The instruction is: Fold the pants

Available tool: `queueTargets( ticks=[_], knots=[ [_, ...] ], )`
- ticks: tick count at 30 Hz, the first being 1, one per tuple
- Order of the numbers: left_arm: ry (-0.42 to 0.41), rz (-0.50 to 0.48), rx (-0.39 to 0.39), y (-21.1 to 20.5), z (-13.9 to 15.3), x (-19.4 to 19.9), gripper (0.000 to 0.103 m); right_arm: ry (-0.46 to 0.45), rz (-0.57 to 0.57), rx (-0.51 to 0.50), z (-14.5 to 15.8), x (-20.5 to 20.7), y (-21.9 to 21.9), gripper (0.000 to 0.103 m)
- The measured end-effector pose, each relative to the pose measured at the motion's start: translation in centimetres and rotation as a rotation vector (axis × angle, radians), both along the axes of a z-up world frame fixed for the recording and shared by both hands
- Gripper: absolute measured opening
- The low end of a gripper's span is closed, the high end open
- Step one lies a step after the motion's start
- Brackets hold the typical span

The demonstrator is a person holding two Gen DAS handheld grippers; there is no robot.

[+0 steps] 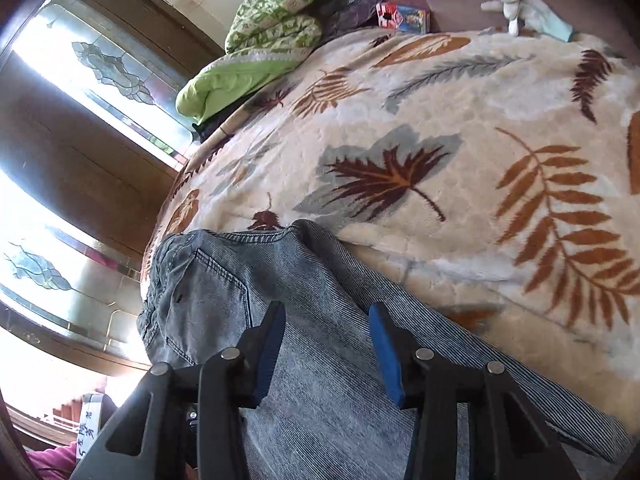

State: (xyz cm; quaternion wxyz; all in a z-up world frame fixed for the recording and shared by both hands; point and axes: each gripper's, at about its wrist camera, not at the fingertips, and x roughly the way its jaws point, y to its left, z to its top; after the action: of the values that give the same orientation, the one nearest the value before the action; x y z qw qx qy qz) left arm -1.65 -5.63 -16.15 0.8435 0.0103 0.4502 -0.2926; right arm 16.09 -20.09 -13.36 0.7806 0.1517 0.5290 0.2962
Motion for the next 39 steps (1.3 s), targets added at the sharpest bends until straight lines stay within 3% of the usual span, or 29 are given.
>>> queueTargets(
  ticks=[2,12,13,14,15,24,29,31,35,39],
  knots=[
    [-0.006,-0.013,-0.008,-0.2,-0.1,-0.1,0.101,0.015,0.009,-0.031,-1.0,0.9,0.9,0.046],
    [0.021,-0.014,-0.017,0.0,0.1,0.2,0.101,0.042,0.092,-0.106,-2.8,2.5,3.2,0.046],
    [0.024,-0.015,-0.019,0.2,0.2,0.3,0.101,0.032,0.105,-0.120,-2.6,2.2,3.6,0.038],
    [0.026,-0.016,-0.020,0.2,0.2,0.3,0.101,0.021,0.116,-0.135,-2.4,2.0,4.0,0.017],
    [0.028,-0.017,-0.022,0.3,0.2,0.3,0.101,0.013,0.124,-0.163,-2.2,1.7,4.4,0.007],
    [0.058,-0.007,-0.037,1.4,0.2,0.5,0.101,-0.209,0.033,-0.476,0.1,-0.2,7.0,0.001],
    [0.081,0.026,-0.044,2.5,0.9,0.4,0.101,-0.168,-0.008,-0.469,-2.0,1.1,6.9,0.001],
    [0.077,0.045,-0.027,2.5,1.5,0.2,0.101,-0.159,-0.043,-0.404,-2.1,1.4,6.2,0.002],
    [0.045,0.115,0.023,3.6,2.1,0.6,0.101,-0.091,-0.134,-0.226,-0.4,1.1,2.4,0.004],
    [0.014,0.201,0.046,4.9,2.9,1.8,0.101,-0.124,-0.209,-0.237,2.2,-1.7,-2.2,0.004]
  ],
)
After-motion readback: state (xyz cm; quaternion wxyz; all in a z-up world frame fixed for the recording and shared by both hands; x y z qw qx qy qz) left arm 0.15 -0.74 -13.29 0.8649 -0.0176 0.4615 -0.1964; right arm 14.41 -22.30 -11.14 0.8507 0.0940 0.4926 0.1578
